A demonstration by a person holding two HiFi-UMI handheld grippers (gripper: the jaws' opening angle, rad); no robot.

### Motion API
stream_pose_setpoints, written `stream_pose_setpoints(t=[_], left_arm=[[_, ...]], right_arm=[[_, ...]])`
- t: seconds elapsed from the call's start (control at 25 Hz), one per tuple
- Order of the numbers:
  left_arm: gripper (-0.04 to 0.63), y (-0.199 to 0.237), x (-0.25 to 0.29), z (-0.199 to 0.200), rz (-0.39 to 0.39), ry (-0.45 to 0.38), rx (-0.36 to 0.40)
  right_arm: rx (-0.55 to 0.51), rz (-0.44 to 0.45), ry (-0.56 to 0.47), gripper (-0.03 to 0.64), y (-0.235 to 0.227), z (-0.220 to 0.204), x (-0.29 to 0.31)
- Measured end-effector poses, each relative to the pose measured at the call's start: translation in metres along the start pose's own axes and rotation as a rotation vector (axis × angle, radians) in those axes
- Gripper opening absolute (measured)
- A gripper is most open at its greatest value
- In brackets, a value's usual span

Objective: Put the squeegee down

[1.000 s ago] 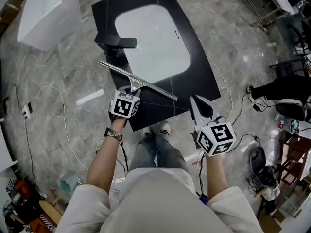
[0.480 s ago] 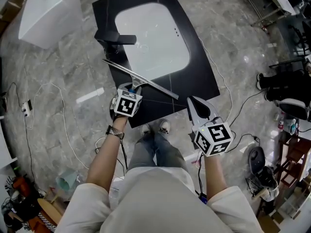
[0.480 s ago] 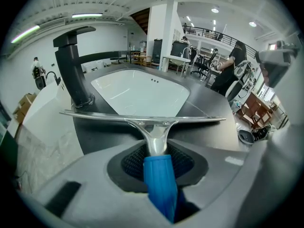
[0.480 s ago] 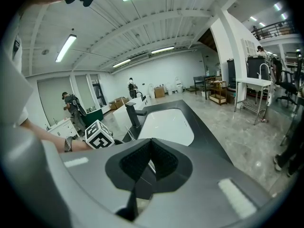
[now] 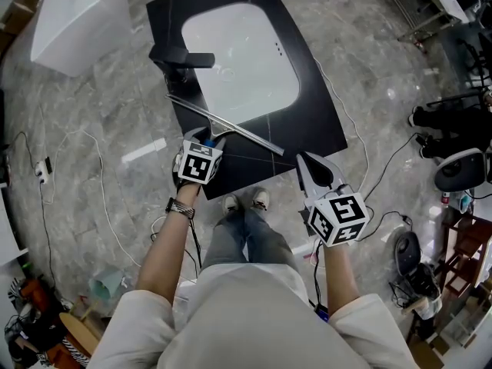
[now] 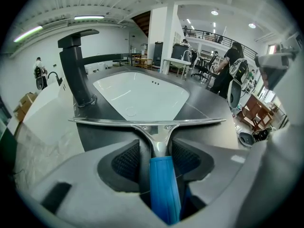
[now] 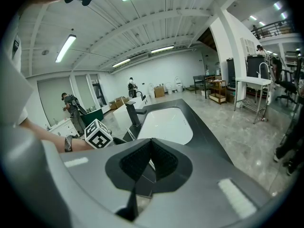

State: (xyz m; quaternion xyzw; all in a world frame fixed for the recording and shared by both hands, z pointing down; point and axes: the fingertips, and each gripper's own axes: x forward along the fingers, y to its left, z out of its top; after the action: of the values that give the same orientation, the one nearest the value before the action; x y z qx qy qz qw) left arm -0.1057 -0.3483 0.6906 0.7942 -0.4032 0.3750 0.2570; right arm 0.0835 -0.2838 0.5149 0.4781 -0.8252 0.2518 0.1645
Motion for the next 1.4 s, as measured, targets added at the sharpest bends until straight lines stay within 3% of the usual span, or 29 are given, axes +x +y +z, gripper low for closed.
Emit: stream_pose_setpoints(t=[0.36,0.8,1.0,1.24,1.4], left_arm=[[0.229,0.003,-0.022,0.012,-0.029,-0.105,-0.062],[0.209,0.005,-0.080,0.028,0.029,-0.262,-0.034],[0.116,0.003,-0.121,0.036,0.071,-0.337,-0.015],[0.021,-0.006,-0.180,0.073,0.097,-0.482,-0.006],[0.002,-0.015,-0.220,0.100,0.095,-0.569,0.011]], right_arm=[[-0.013,-0.008,-0.017,0.008,-0.001,0.008,-0.005],[-0.057,0.003,-0.073,0.008,0.015,0.027,-0.018],[-0.071,0.013,-0.104,0.008,0.033,0.038,-0.030],[-0.113,0.025,-0.181,0.008,0.052,0.078,-0.045],[-0.131,0.025,-0.223,0.008,0.062,0.106,-0.052]])
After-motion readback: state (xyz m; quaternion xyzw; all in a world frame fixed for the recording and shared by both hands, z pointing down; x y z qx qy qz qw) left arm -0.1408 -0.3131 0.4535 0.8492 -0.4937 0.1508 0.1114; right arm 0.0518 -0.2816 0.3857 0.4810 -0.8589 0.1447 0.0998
